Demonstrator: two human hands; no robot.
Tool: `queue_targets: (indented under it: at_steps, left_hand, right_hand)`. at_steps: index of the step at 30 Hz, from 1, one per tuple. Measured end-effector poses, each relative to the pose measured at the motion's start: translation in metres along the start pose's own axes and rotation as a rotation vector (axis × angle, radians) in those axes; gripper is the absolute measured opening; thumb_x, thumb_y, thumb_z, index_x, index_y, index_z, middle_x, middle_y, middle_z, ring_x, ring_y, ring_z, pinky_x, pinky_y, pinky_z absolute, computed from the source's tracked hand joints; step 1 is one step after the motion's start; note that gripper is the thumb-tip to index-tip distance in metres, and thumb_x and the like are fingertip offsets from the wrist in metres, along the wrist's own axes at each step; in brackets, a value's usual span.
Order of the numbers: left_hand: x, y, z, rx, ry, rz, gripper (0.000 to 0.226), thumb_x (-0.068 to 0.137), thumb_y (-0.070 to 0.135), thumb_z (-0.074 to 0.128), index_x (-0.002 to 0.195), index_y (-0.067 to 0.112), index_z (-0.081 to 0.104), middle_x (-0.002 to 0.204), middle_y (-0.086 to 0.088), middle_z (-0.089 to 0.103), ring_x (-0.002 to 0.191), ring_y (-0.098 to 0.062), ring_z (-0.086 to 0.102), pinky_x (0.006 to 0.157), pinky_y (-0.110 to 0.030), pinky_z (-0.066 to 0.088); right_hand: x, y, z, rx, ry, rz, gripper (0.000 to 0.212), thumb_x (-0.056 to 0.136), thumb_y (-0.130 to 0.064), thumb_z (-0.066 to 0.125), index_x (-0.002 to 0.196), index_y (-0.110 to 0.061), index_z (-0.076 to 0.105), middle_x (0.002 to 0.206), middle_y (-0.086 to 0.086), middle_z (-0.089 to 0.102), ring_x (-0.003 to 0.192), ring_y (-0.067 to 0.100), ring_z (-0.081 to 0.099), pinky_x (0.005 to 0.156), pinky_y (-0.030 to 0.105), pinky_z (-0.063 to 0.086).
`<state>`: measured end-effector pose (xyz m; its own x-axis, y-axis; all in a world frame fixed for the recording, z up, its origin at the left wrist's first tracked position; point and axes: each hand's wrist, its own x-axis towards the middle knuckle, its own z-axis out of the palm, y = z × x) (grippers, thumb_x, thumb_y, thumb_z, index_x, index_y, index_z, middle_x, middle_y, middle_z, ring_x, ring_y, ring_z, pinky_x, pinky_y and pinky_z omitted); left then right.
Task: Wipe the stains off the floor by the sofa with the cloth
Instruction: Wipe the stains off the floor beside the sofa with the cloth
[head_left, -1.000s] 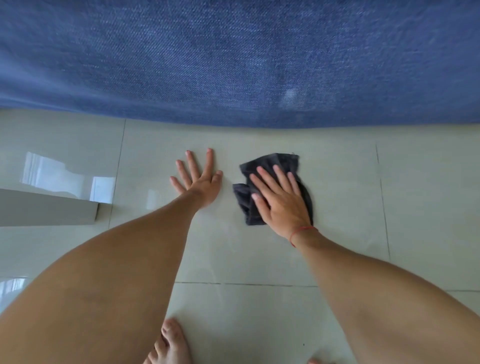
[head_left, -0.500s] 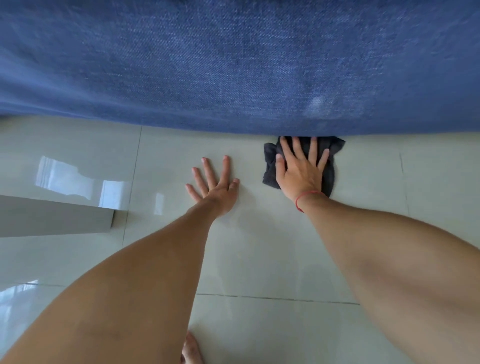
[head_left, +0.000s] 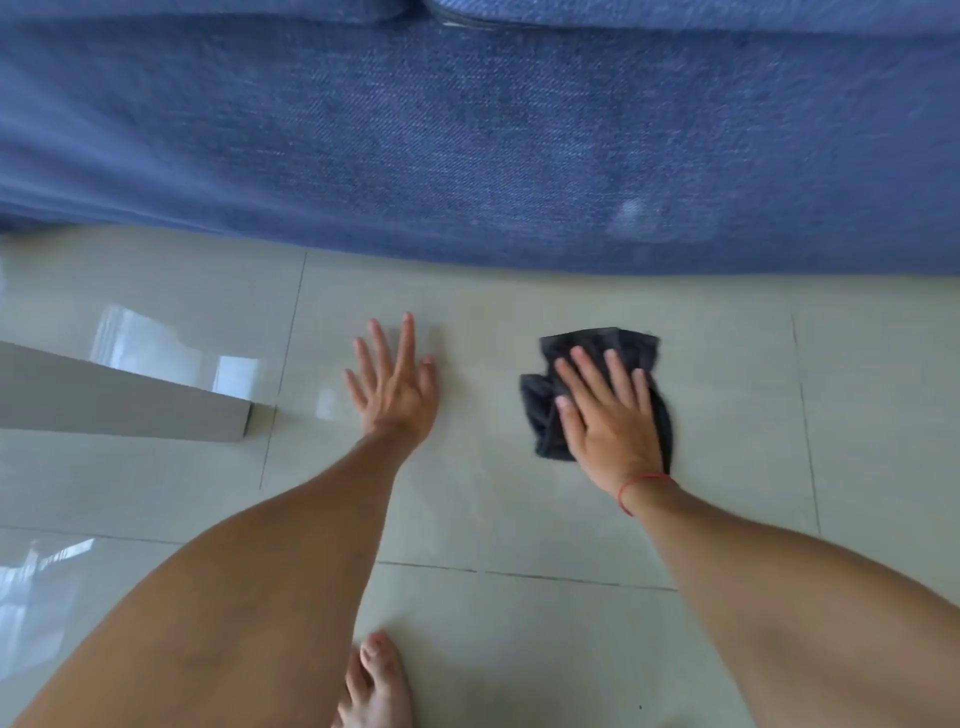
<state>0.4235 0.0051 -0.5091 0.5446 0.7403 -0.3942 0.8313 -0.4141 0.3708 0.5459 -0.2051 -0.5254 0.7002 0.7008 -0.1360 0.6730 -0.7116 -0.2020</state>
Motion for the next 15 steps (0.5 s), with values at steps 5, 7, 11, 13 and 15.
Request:
queue_targets:
  at_steps: [5,7,11,13,15]
  left_hand:
    - [0.005,-0.049,-0.010,0.090,-0.070,-0.177,0.057,0.093,0.055,0.016,0.143,0.053,-0.011,0.157,0.006,-0.025,0.144,-0.021,-0.025,0.110,-0.054,-0.017]
    - [0.008,-0.049,-0.006,0.087,-0.067,-0.155,0.057,0.092,0.056,0.014,0.142,0.053,-0.013,0.157,0.007,-0.026,0.143,-0.021,-0.026,0.110,-0.055,-0.017]
    - [0.008,-0.051,-0.007,0.089,-0.089,-0.148,0.056,0.093,0.056,0.014,0.141,0.054,-0.015,0.156,0.007,-0.029,0.143,-0.022,-0.028,0.109,-0.057,-0.017]
    - [0.010,-0.053,-0.010,0.076,-0.112,-0.152,0.056,0.093,0.055,0.014,0.141,0.054,-0.015,0.155,0.007,-0.030,0.142,-0.022,-0.029,0.109,-0.057,-0.017]
    - [0.011,-0.052,-0.010,0.064,-0.139,-0.154,0.056,0.093,0.053,0.014,0.140,0.056,-0.016,0.154,0.008,-0.032,0.141,-0.021,-0.031,0.109,-0.057,-0.018]
  right_hand:
    - [0.035,0.012,-0.004,0.033,-0.019,0.294,0.050,0.100,-0.044,0.024,0.149,-0.035,0.029,0.161,-0.010,0.019,0.150,0.027,0.012,0.119,0.055,0.008]
    - [0.053,-0.003,0.000,0.061,-0.011,0.344,0.050,0.101,-0.044,0.023,0.150,-0.037,0.023,0.162,-0.011,0.013,0.150,0.029,0.003,0.118,0.059,0.001]
    - [0.084,-0.058,0.004,0.065,-0.046,0.237,0.050,0.100,-0.044,0.025,0.150,-0.036,0.024,0.162,-0.011,0.012,0.150,0.035,0.001,0.116,0.063,-0.002]
    - [0.091,-0.094,0.007,0.068,-0.071,0.095,0.049,0.100,-0.043,0.028,0.149,-0.036,0.028,0.162,-0.011,0.016,0.150,0.034,0.004,0.116,0.063,-0.001]
    - [0.084,-0.125,0.014,0.063,-0.086,-0.036,0.048,0.099,-0.043,0.032,0.147,-0.037,0.032,0.160,-0.011,0.022,0.149,0.033,0.010,0.116,0.062,0.002]
